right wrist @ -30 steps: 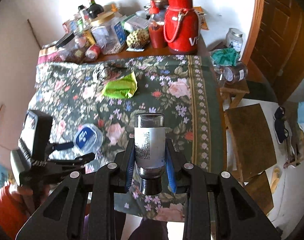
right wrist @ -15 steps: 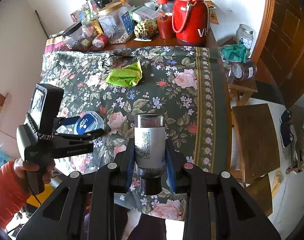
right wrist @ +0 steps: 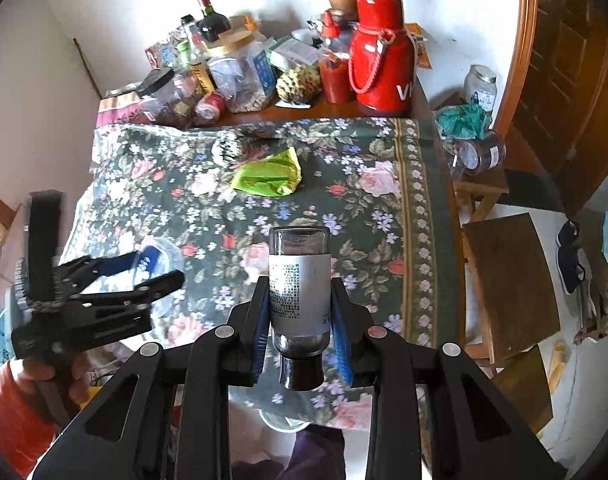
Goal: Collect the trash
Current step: 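Lift the bottle and Lucky Cup container off the tablecloth, then carry the bottle and Lucky Cup container down toward the white bucket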
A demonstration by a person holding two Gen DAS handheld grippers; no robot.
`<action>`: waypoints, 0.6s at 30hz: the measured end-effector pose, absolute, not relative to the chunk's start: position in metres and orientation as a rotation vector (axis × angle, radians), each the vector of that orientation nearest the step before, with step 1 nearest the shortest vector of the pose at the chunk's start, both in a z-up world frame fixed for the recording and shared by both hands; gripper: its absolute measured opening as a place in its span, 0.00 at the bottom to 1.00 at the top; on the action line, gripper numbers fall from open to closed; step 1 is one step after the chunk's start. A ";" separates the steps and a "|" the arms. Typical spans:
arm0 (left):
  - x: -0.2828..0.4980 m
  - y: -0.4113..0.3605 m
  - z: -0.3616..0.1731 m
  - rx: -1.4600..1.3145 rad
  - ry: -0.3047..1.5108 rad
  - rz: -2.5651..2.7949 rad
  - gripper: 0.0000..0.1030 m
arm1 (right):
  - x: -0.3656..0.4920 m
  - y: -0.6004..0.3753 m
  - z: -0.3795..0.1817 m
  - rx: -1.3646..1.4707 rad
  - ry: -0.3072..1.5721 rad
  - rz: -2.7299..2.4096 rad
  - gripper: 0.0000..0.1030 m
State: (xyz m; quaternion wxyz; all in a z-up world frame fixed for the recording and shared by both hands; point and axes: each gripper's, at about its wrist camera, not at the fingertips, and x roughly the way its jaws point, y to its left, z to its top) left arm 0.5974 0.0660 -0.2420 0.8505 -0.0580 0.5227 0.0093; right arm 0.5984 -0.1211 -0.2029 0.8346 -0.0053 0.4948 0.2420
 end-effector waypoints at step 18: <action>0.363 0.073 -0.110 -0.113 0.760 -0.066 0.70 | 0.421 -0.095 -0.145 0.049 0.880 0.482 0.25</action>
